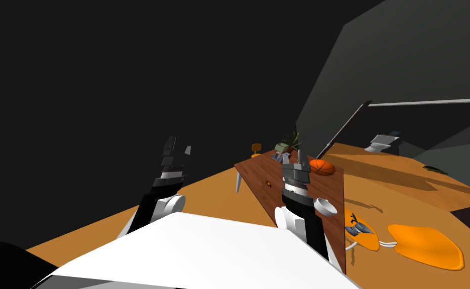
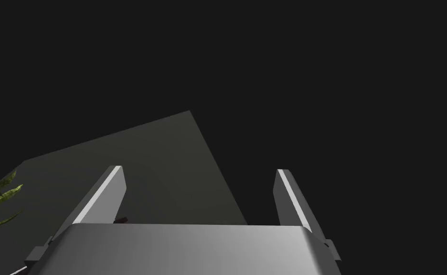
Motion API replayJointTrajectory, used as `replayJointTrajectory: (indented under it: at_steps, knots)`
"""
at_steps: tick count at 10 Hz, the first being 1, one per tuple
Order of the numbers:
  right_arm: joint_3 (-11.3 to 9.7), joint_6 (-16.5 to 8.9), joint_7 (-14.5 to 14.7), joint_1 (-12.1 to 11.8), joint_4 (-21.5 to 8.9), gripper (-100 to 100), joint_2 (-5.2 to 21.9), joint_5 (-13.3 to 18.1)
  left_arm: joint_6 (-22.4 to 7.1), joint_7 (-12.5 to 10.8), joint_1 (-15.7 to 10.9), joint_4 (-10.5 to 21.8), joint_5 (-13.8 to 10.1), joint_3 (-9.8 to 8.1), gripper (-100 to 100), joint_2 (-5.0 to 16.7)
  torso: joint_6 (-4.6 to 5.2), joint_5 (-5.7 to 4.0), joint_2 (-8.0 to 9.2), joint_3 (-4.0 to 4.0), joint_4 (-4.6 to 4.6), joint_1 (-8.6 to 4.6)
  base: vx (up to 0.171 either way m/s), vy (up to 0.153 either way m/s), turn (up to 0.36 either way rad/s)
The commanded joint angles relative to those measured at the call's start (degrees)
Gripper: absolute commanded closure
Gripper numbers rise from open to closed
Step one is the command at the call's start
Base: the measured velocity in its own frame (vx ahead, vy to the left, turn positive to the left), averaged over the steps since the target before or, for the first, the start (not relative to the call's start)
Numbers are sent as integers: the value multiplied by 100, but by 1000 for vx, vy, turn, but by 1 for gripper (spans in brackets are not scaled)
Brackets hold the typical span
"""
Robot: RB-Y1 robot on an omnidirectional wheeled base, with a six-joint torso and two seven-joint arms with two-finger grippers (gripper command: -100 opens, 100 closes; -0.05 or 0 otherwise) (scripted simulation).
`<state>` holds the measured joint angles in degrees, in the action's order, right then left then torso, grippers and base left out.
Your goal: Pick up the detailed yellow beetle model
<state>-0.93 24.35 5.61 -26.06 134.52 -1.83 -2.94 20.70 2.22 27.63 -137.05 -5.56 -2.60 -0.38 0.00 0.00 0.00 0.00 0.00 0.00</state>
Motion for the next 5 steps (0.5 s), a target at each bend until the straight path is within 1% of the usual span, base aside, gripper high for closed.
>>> replayJointTrajectory:
  at_steps: [1,3,5]
  knots:
    - [-40,19,6,28,-187,-100,221,100,0,0,0,0,0,0,0,0,0,0,0,0,0,0,-52,24,15]
    - [-93,44,19,93,-455,-100,474,242,0,0,-1,0,0,1,0,-1,-1,3,26,14,5,18,-96,53,19]
    - [-158,72,41,209,-816,-100,760,433,0,0,-2,0,0,1,0,-1,-1,5,48,27,10,22,-142,55,30]
